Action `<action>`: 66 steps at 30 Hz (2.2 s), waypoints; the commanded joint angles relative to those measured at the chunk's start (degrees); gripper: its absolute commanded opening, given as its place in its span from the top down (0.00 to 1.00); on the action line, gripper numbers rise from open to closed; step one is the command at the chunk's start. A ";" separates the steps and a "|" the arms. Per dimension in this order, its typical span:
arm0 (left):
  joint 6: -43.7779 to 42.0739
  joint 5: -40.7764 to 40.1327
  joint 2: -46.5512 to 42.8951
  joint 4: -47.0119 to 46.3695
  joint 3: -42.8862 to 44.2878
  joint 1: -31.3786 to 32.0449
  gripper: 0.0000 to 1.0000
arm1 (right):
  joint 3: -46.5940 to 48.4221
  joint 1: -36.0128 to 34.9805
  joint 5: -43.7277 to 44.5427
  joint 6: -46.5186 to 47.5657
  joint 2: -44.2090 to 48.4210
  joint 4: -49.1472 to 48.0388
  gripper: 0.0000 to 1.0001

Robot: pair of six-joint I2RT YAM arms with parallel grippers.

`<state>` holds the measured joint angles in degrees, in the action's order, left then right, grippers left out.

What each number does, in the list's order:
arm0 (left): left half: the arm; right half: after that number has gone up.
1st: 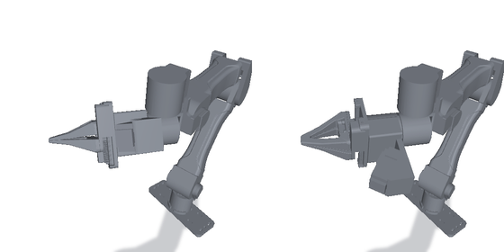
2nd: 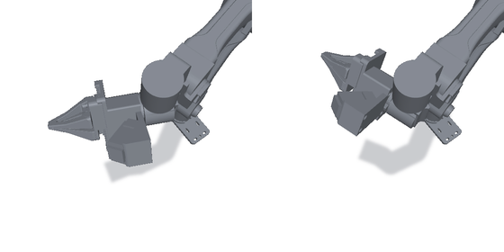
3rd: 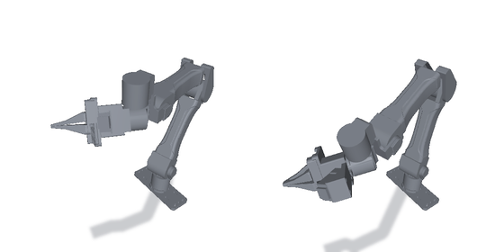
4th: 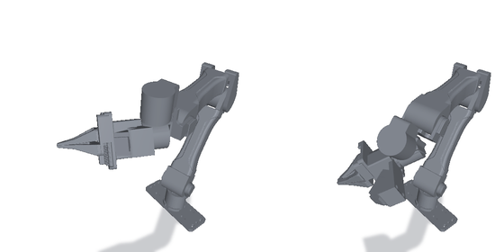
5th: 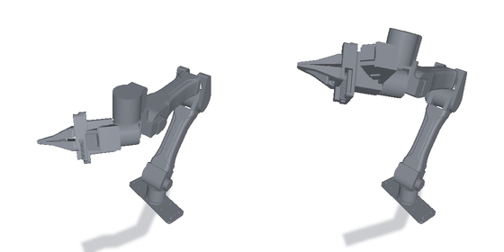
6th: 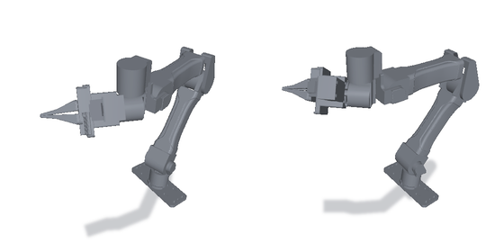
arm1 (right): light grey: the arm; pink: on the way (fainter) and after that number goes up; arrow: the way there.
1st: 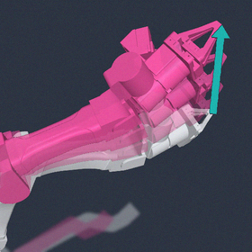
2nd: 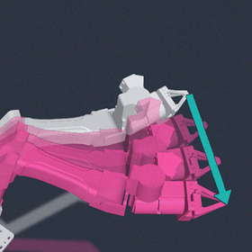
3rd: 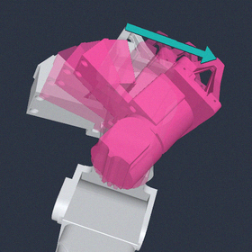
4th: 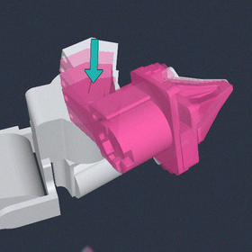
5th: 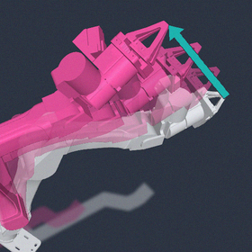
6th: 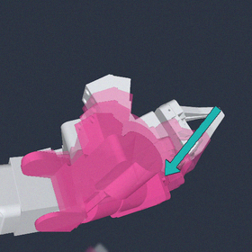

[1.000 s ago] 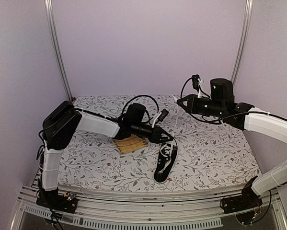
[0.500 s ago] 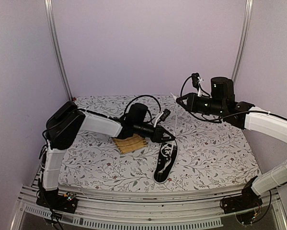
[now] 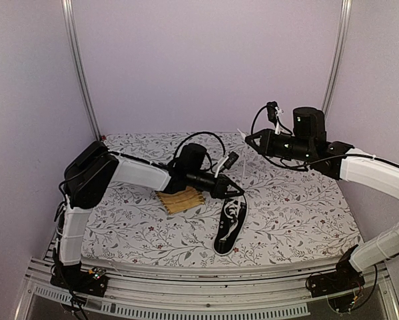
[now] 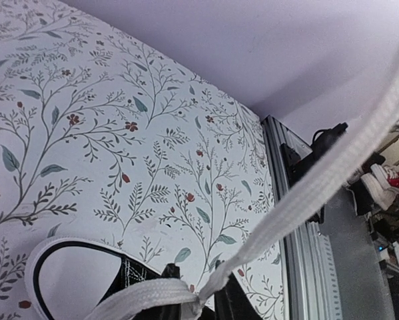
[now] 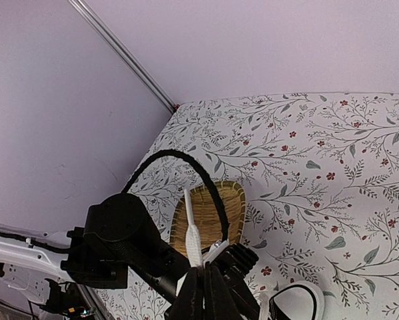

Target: Tie the shoes

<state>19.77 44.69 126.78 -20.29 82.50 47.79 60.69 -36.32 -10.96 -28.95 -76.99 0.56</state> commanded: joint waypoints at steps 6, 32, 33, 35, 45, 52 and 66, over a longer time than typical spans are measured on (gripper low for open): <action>-1.15 1.59 -1.64 -1.88 -1.22 0.69 1.00 | -0.90 0.19 3.74 -1.65 -0.19 -0.69 0.98; 3.58 -6.82 -9.32 -2.48 -12.04 0.19 1.00 | 10.65 2.08 -7.87 0.82 -27.14 -6.90 0.87; 4.24 -7.51 -9.50 -2.22 -12.16 0.02 1.00 | 11.08 2.93 -8.99 1.22 -27.62 -6.95 0.73; 5.73 -7.85 -9.71 -2.08 -12.27 -0.34 1.00 | 11.14 4.62 -10.40 2.38 -27.66 -6.74 0.49; 13.45 -9.87 -9.34 -0.02 -10.30 -2.02 1.00 | -6.56 8.72 -14.44 10.29 -18.55 -11.87 0.51; 14.08 -9.66 -10.46 1.47 -9.99 -2.17 1.00 | -18.74 7.15 -25.44 10.65 -17.91 -26.35 0.72; 13.62 -8.97 -10.99 3.73 -8.98 -2.20 1.00 | -15.51 3.36 -30.76 12.09 -27.52 -33.03 0.85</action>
<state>33.30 35.31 117.64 -17.74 71.72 46.22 43.42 -32.51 -39.48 -17.87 -102.69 -28.27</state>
